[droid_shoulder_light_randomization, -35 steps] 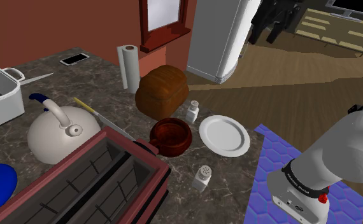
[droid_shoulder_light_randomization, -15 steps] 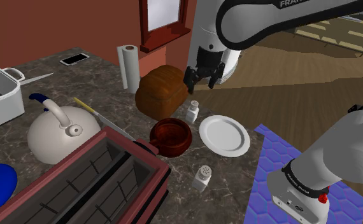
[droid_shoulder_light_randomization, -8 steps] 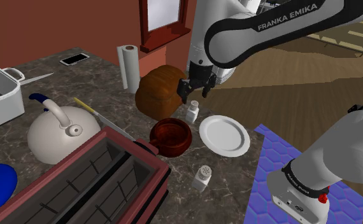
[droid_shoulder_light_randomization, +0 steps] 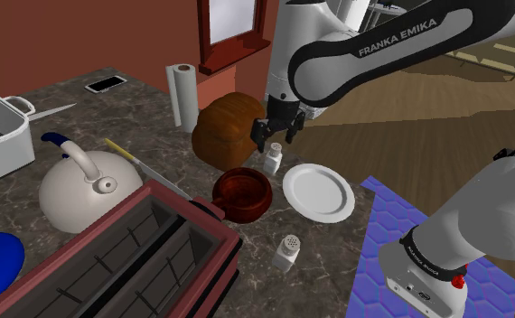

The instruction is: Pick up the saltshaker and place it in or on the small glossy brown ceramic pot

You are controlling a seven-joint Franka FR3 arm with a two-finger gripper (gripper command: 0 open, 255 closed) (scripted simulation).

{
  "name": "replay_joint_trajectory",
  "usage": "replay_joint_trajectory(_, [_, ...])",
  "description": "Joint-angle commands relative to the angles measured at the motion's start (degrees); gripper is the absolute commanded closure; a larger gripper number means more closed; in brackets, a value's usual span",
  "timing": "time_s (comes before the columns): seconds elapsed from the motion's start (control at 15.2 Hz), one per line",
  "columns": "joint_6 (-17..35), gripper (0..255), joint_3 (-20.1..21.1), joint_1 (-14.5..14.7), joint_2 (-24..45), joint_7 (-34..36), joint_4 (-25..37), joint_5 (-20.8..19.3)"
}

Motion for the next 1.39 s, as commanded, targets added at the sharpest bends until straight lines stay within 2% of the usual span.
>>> replay_joint_trajectory(0.0, [0.0,0,0.0,0.0,0.0,0.0,0.0,0.0])
replay_joint_trajectory(0.07, [0.0,0,0.0,0.0,0.0,0.0,0.0,0.0])
replay_joint_trajectory(0.13, [0.0,255,0.0,0.0,0.0,0.0,0.0,0.0])
replay_joint_trajectory(0.73, [0.0,255,0.0,0.0,0.0,0.0,0.0,0.0])
replay_joint_trajectory(1.32, [-7.4,255,-0.6,0.1,-3.7,-0.8,3.8,0.9])
